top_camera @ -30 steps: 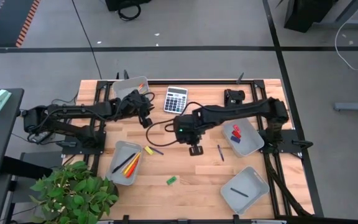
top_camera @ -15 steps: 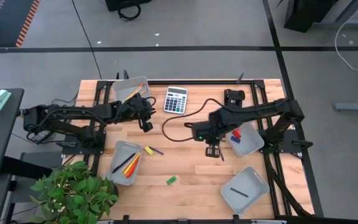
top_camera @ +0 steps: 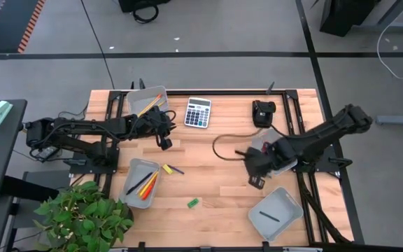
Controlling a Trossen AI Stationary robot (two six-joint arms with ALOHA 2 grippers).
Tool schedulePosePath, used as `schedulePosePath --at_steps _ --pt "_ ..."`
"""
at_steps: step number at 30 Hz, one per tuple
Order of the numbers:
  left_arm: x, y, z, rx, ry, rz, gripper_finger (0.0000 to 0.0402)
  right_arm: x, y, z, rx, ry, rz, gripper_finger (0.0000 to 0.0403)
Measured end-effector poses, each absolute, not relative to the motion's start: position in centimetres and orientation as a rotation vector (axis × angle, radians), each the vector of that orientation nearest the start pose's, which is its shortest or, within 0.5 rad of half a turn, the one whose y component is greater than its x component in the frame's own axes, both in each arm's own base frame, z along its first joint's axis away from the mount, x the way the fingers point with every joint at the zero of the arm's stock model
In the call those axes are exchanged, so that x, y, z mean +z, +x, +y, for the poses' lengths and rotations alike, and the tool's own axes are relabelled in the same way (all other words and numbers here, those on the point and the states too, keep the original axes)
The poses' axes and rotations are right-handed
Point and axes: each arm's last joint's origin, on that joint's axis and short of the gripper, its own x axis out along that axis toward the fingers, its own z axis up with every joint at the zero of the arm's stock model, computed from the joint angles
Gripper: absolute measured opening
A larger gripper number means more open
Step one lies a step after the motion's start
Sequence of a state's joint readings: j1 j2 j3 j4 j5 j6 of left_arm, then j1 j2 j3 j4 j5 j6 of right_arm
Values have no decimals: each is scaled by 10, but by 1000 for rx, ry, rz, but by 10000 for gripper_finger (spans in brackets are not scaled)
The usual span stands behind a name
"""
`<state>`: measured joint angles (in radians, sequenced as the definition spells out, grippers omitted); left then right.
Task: Sort crayons/erasers/pens/pencils in bins
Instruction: Put the green crayon into the bottom right gray bin
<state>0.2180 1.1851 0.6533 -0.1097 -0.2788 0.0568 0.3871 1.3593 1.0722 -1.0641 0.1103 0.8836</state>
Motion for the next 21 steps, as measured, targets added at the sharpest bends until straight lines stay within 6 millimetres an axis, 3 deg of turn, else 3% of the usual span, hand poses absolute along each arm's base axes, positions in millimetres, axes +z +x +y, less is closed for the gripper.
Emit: schedulePosePath --at_steps 8,15,21 --pt "218 232 59 475 33 650 51 246 191 137 -241 538 1264 39" --pt "218 232 59 490 -23 637 56 231 179 185 -138 551 1281 39" --pt "218 234 48 460 -61 624 61 215 167 205 -192 542 1343 39"
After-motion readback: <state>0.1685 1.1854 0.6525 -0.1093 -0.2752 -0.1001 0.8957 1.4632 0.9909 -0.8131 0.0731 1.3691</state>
